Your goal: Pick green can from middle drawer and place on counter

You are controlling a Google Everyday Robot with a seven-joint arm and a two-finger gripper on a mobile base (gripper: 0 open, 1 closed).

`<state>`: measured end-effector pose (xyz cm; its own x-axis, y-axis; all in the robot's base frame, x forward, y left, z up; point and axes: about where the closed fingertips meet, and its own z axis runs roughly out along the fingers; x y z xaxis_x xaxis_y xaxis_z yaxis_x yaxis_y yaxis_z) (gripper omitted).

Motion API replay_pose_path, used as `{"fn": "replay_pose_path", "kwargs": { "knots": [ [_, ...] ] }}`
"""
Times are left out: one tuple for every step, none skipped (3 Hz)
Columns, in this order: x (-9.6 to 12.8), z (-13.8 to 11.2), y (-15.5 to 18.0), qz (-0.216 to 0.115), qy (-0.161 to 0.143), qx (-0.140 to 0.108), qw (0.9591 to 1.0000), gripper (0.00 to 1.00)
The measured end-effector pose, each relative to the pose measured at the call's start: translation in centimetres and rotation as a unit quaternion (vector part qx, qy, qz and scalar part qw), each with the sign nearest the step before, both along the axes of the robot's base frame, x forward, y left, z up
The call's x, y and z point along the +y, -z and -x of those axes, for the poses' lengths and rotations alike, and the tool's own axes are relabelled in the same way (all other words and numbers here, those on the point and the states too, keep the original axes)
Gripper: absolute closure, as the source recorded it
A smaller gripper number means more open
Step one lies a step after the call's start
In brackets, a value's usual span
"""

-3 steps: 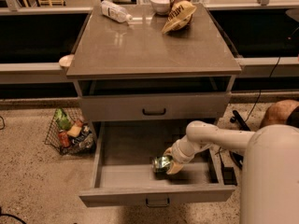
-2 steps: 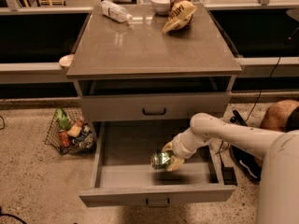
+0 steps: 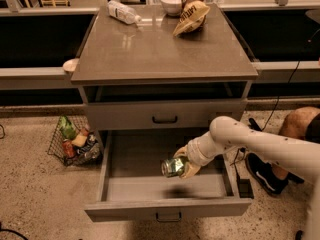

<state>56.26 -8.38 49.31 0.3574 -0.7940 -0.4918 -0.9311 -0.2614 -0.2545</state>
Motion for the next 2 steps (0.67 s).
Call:
{"fn": "replay_pose_path", "kwargs": {
  "knots": [
    [-0.6, 1.6, -6.3, 0.021, -0.003, -0.077, 0.9968, 1.0],
    [-1.2, 4.0, -11.6, 0.06, -0.001, -0.139, 0.9885, 1.0]
  ]
}}
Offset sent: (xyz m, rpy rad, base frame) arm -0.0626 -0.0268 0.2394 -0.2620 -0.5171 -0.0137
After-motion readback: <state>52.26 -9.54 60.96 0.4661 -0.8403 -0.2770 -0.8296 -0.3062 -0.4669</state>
